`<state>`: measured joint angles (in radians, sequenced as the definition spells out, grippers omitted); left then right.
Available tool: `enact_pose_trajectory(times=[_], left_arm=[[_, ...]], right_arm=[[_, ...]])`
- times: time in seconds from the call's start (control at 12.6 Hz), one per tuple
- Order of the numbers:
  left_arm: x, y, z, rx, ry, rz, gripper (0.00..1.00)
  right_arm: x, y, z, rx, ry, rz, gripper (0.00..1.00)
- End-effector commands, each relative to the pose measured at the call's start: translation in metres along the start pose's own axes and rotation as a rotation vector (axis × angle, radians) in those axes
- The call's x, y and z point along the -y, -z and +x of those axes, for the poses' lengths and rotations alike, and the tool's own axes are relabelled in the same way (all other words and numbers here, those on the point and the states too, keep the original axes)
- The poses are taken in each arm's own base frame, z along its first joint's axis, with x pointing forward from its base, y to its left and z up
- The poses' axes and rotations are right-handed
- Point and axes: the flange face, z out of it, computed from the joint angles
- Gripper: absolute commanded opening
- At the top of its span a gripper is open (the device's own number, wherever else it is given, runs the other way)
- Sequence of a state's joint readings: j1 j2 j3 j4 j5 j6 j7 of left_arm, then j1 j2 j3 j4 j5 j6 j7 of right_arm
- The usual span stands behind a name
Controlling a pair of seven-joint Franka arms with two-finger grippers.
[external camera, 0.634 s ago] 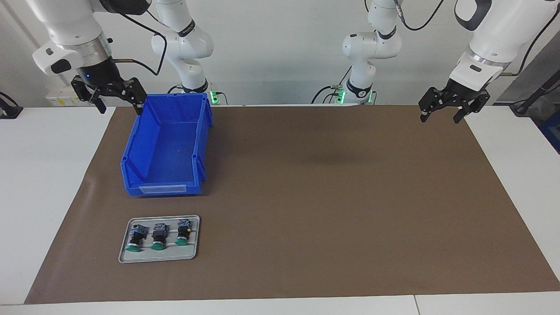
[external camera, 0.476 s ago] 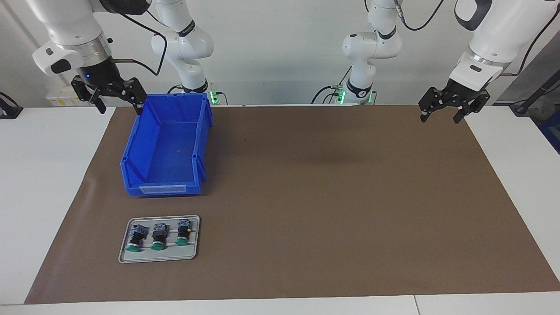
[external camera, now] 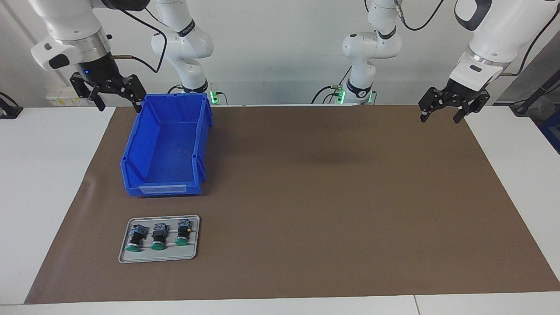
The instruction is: Place and press button with both arms
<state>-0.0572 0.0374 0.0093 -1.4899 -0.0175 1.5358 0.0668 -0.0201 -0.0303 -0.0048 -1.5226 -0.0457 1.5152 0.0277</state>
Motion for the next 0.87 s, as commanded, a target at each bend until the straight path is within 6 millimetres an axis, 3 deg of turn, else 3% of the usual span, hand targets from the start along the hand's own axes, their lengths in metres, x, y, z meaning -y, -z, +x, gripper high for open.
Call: enact_pose_trajectory(times=[0.0, 0.4, 0.55, 0.71, 0.79], left_arm=[[0.002, 0.001, -0.009, 0.007, 0.011, 0.018, 1.0], [0.001, 0.001, -0.009, 0.007, 0.01, 0.018, 1.0], [0.001, 0.001, -0.009, 0.005, 0.01, 0.018, 1.0], [0.001, 0.001, -0.009, 0.005, 0.01, 0.018, 1.0], [0.001, 0.001, -0.009, 0.005, 0.01, 0.018, 1.0]], right_arm=[[0.001, -0.016, -0.012, -0.02, -0.015, 0.008, 1.0], [-0.001, -0.018, -0.013, -0.036, -0.009, 0.008, 1.0], [-0.007, -0.022, 0.007, -0.079, -0.007, 0.01, 1.0], [-0.009, -0.044, 0.044, -0.114, -0.001, 0.008, 1.0], [-0.007, -0.067, 0.064, -0.126, -0.001, 0.017, 1.0]])
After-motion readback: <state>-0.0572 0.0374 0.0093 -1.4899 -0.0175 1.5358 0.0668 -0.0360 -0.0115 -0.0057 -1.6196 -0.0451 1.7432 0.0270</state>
